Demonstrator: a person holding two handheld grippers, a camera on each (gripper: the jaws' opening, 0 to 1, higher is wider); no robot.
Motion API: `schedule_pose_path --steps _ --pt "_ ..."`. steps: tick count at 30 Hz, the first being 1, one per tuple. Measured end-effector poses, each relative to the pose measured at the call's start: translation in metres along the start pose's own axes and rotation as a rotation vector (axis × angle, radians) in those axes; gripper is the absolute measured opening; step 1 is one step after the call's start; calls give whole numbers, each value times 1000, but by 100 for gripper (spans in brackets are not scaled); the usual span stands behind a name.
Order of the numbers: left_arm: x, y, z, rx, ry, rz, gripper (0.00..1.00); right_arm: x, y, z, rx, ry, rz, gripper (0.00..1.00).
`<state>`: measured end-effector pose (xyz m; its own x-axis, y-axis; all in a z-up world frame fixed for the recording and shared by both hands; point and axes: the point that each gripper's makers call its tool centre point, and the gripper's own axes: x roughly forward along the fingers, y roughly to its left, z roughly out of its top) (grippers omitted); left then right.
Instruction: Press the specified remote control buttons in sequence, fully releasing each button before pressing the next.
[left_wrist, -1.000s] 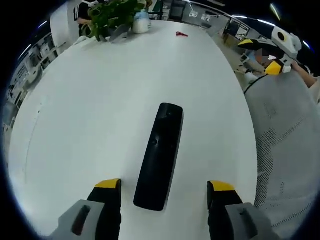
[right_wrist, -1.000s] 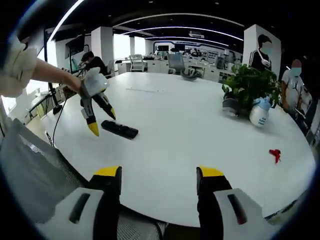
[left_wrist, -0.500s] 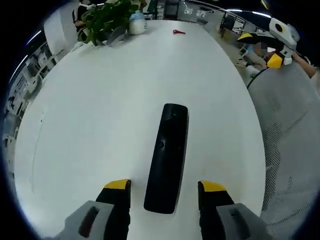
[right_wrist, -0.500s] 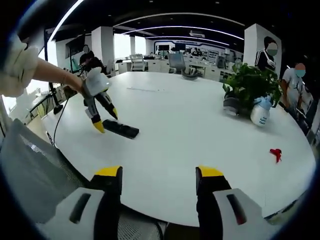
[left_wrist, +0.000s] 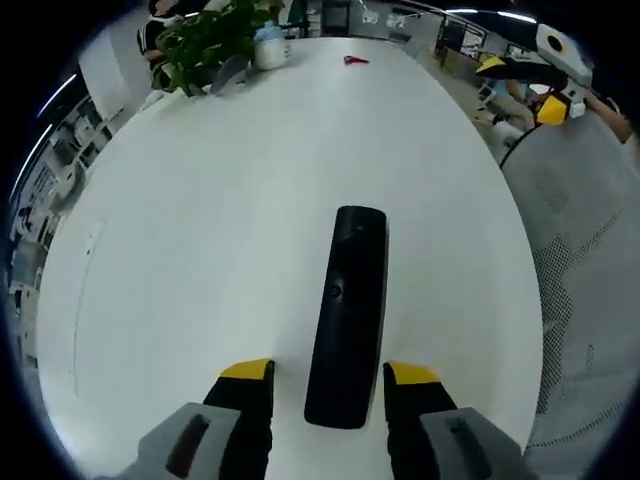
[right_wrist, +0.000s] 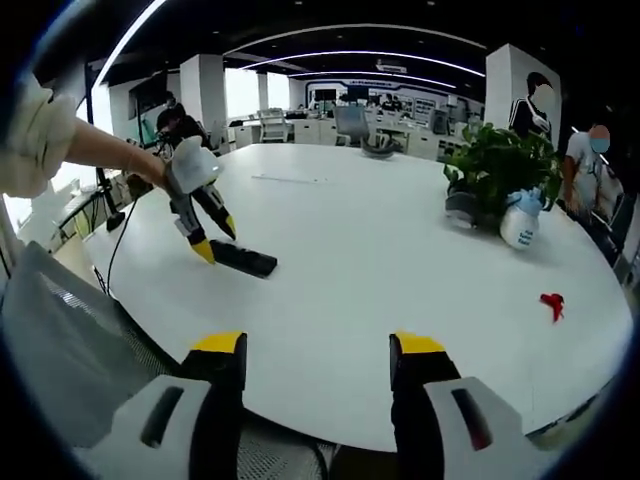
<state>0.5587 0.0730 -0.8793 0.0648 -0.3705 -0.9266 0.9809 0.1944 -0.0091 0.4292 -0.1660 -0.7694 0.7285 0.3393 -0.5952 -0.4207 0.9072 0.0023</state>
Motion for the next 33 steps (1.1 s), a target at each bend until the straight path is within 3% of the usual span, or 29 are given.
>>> schedule_pose_path --steps 6,18,33 --pt "0 1 0 5 -2 -2 44 0 1 0 -3 1 3 59" --pt "0 -2 2 27 2 -1 26 1 1 -1 -5 5 5 59" --pt "-2 -3 0 13 4 13 25 1 2 -2 -7 9 9 59"
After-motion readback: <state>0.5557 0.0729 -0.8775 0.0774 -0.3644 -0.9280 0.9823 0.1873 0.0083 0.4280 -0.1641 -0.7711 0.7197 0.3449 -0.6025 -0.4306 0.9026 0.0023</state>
